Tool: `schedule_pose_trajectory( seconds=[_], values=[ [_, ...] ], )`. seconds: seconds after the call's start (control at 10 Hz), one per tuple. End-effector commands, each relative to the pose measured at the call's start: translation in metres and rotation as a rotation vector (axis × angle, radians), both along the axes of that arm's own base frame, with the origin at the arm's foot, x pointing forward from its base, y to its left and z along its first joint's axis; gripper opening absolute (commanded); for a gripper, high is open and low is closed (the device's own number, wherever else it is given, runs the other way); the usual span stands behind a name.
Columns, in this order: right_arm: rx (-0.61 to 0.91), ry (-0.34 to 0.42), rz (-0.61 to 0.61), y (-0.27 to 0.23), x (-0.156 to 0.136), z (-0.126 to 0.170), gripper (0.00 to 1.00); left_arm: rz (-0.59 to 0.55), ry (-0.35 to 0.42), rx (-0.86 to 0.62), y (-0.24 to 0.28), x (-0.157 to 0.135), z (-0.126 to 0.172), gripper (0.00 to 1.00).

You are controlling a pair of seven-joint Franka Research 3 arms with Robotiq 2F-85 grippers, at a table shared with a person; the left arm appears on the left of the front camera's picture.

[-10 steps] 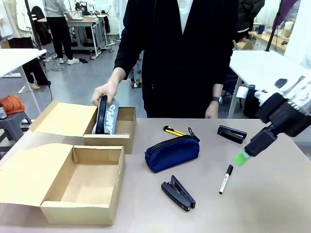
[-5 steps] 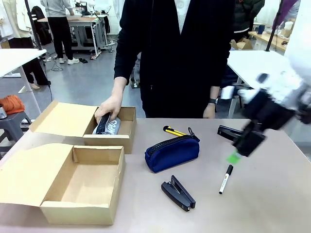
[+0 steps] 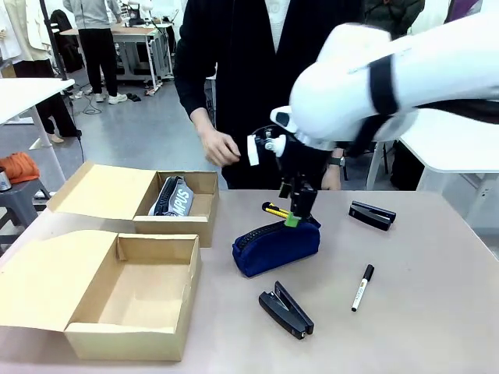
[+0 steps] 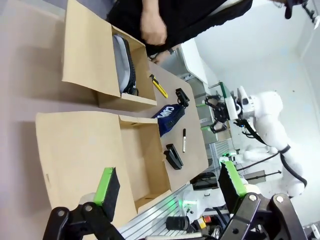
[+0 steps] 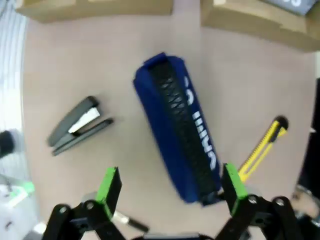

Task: Place items inside the box.
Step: Pick up a Pencil pouch or Stapler and place it inside the Mailer Box closest to the robot.

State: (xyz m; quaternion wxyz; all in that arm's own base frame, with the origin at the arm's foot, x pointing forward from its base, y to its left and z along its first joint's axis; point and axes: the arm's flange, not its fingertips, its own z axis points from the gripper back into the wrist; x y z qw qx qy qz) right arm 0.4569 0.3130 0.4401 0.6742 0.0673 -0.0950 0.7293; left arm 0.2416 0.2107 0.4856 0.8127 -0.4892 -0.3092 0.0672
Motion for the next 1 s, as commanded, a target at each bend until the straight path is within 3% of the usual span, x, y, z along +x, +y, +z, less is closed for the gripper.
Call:
schedule_pose_trajectory(
  seconds=[0.0,0.3,0.6,0.9],
  values=[
    [-0.022,-0.014,0.084,0.015,0.027,-0.012,1.00,-0.005,-0.026,-0.004,0.000,0.000,0.001,1.00],
    [-0.106,0.120,0.149,0.030,0.044,-0.064,1.00,-0.005,-0.026,-0.004,0.000,0.000,0.001,1.00],
    [-0.170,0.162,0.119,0.031,0.042,-0.120,1.00,-0.005,-0.026,-0.004,0.000,0.000,0.001,1.00],
    [-0.165,0.204,0.114,0.025,0.038,-0.134,1.00,-0.005,-0.026,-0.004,0.000,0.000,0.001,1.00]
  ],
)
